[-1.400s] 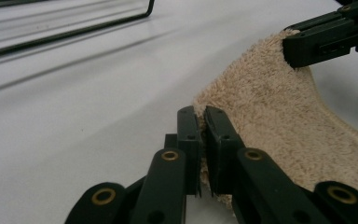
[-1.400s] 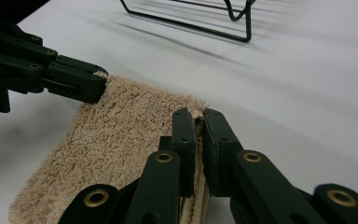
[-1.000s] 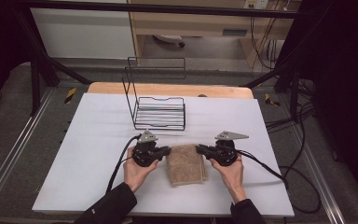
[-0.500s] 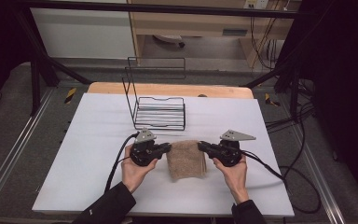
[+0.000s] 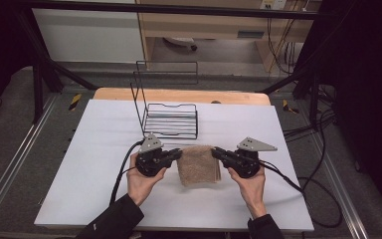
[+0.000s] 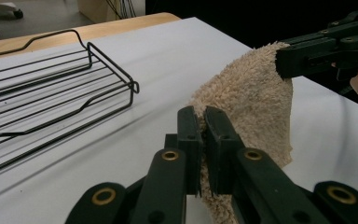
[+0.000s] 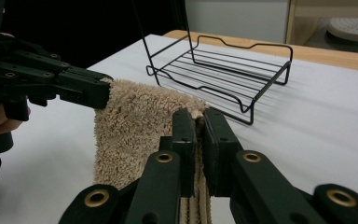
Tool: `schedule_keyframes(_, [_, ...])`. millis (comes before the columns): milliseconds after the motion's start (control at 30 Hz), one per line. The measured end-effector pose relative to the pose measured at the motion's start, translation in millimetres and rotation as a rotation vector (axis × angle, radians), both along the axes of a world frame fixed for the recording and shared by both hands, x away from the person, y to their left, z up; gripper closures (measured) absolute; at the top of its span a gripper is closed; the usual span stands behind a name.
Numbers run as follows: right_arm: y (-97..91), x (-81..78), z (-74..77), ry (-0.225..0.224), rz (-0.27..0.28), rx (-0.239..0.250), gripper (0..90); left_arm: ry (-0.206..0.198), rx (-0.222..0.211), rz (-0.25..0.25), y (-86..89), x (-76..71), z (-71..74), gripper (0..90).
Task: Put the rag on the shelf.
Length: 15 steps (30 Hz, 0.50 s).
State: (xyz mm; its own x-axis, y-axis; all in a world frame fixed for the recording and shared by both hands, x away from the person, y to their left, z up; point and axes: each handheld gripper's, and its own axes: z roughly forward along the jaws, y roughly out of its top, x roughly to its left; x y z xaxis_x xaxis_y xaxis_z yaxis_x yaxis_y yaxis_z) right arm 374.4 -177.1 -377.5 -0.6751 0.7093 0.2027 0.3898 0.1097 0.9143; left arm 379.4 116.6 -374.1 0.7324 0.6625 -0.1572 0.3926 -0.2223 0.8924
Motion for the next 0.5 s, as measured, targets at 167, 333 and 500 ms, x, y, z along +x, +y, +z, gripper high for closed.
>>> schedule_keyframes(167, [0.9, -3.0, 5.1, -0.024, -0.001, 0.012, 84.2, -0.016, -0.017, 0.0, 2.5, -1.7, 5.7, 85.2])
schedule_keyframes(333, [2.0, -4.9, 8.4, -0.04, -0.006, 0.021, 84.1, -0.027, -0.026, 0.001, 3.9, -3.1, 9.8, 85.1])
schedule_keyframes(500, [5.3, -7.2, 13.7, -0.064, -0.015, 0.03, 84.2, -0.038, -0.034, 0.005, 6.3, -3.3, 14.3, 85.2])
